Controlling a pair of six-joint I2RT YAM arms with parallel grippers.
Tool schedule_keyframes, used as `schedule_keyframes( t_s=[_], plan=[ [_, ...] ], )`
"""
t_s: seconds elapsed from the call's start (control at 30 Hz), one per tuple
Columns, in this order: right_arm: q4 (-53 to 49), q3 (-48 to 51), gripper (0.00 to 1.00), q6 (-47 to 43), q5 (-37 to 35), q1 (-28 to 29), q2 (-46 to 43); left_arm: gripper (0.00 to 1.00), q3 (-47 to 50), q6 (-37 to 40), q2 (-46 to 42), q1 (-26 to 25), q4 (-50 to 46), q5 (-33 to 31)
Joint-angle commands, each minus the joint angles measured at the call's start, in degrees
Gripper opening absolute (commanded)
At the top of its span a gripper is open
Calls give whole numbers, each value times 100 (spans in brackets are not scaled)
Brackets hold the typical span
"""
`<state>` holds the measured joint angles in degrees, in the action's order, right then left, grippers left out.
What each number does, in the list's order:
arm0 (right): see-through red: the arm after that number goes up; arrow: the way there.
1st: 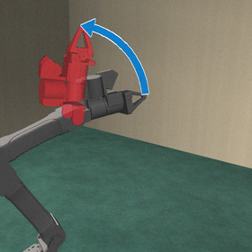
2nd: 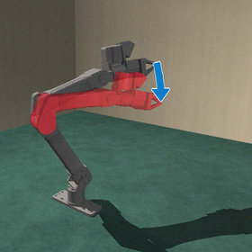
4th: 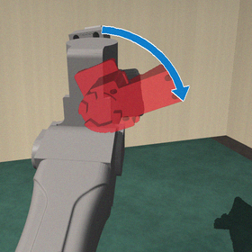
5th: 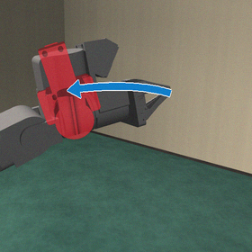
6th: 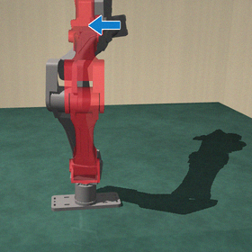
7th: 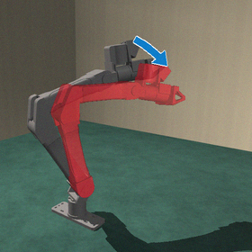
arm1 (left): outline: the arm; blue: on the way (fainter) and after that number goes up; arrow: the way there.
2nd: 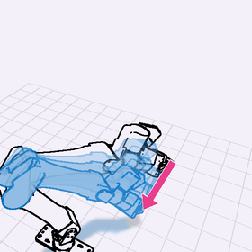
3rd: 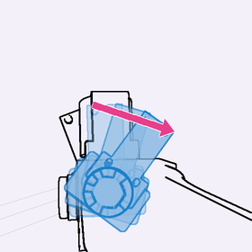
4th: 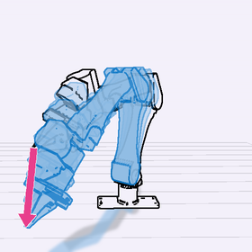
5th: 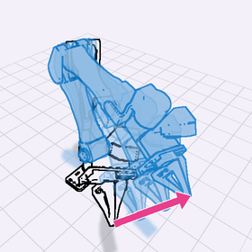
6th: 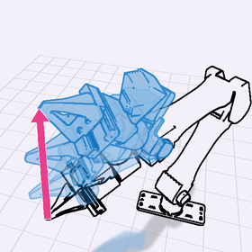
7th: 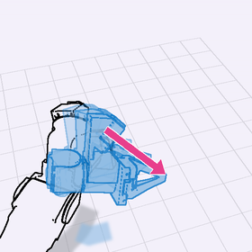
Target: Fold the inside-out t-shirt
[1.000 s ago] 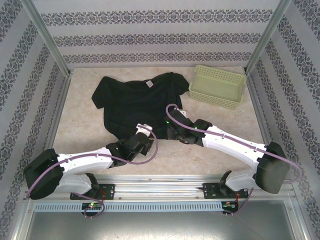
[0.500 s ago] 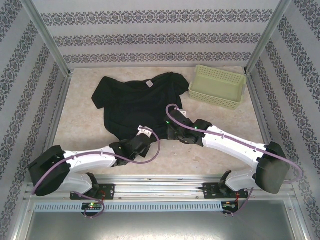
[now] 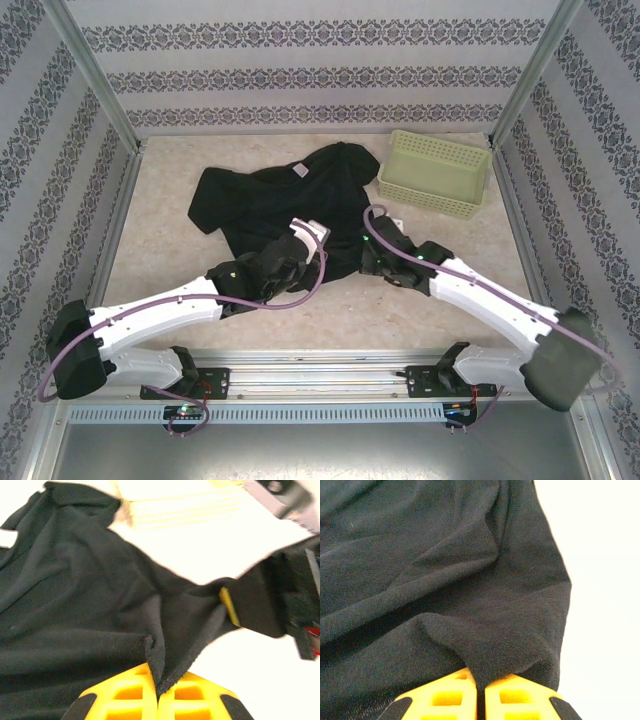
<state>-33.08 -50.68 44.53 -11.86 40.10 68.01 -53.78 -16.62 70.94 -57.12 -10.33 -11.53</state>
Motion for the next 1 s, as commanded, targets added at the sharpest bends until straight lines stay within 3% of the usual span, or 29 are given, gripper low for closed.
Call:
schedule_keyframes(
  t_s=[0.0,0.23,0.4,0.53,0.77,0.97],
  plan=[
    [-277,234,11,-223,-273,-291,-434,0,77,54,-334,-62,-254,309],
    [-90,338,22,-417,-137,-336,-505,0,46,1,-283,99,-268,290],
    [160,606,51,-574,-6,-250,-908,0,-174,-119,-71,396,-367,824],
    [882,1046,62,-869,164,407,-1645,0,-456,-129,150,560,-619,923],
    [2874,2020,68,-972,746,1465,-1444,0,-665,-59,255,839,-708,1012],
    [4387,2362,71,-1879,480,2169,-423,0,-848,59,254,896,-841,1020]
  ],
)
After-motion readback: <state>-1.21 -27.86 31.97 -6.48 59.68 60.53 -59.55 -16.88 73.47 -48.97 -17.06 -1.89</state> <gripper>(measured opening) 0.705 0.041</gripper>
